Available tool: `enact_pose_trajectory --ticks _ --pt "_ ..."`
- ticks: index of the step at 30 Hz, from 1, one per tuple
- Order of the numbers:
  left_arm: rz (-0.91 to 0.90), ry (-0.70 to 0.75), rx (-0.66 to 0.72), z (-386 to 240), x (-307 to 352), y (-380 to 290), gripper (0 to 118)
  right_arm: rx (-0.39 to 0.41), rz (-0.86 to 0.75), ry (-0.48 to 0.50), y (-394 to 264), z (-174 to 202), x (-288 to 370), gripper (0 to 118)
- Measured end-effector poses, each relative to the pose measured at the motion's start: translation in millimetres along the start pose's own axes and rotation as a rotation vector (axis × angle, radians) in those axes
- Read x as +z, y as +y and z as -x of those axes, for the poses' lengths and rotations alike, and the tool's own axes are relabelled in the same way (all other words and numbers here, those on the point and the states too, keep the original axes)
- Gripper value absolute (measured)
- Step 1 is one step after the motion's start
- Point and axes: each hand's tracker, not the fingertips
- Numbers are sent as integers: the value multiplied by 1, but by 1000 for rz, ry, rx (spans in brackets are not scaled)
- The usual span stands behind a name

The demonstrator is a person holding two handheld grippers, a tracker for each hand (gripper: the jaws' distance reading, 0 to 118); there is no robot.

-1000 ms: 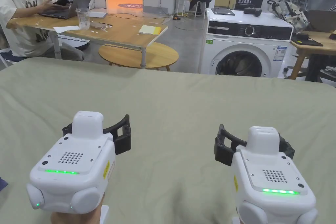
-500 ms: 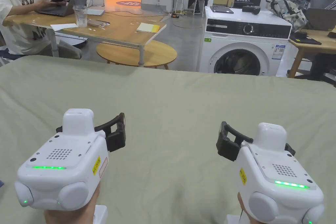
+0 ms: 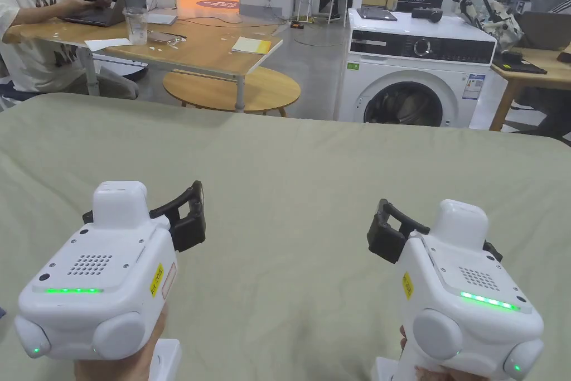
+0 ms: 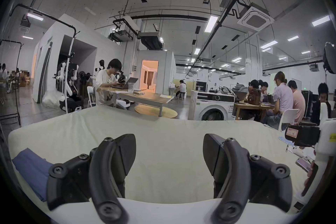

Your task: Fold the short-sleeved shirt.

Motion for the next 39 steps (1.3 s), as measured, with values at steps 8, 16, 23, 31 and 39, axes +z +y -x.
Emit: enact_pose_trajectory --ticks 8,16,23,31,39 --pt "-57 62 -48 0 1 -3 77 -11 42 -40 5 2 -5 98" --pt "5 76 -105 -5 0 -3 77 -25 58 -45 7 0 -9 98" --pt "8 60 -78 -2 0 -4 77 -6 57 -63 2 0 -12 98" --pt "19 54 -132 -3 -2 -6 77 -1 74 -55 0 -3 -16 98" --pt "37 32 -162 -3 -6 -8 77 33 72 -68 0 0 -18 98"
